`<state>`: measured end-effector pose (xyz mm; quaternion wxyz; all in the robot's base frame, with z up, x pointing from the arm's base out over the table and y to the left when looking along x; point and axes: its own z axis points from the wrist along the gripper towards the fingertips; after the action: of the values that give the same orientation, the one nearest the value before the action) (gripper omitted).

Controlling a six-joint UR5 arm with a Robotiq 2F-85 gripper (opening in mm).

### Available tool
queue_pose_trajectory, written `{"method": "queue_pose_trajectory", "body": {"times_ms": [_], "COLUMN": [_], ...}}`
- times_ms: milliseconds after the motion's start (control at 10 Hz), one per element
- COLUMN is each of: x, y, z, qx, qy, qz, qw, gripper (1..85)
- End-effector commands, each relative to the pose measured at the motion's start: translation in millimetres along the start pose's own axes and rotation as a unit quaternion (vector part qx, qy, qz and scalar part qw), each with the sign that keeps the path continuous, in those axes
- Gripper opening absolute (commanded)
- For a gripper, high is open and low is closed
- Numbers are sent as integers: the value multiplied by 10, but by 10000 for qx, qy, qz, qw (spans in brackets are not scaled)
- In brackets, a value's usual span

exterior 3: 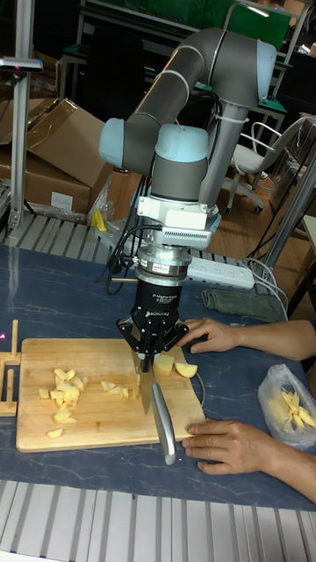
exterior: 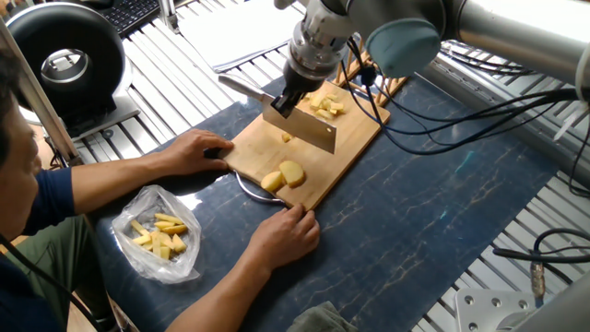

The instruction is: Chop the potatoes

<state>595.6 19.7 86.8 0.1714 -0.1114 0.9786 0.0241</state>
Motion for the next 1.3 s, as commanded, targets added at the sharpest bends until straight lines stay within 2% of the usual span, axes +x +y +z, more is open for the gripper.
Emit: {"method": "queue_pose_trajectory", "body": {"times_ms": [0, 1000, 1200], "x": [-24, -6, 13], "y": [-23, 10, -4], "z": [69, 133, 180], "qx": [-1, 11, 25], "qy": [-81, -133, -193], "qz": [48, 94, 78], "qw": [10000, 9999, 9998], "gripper": [10, 10, 10]}}
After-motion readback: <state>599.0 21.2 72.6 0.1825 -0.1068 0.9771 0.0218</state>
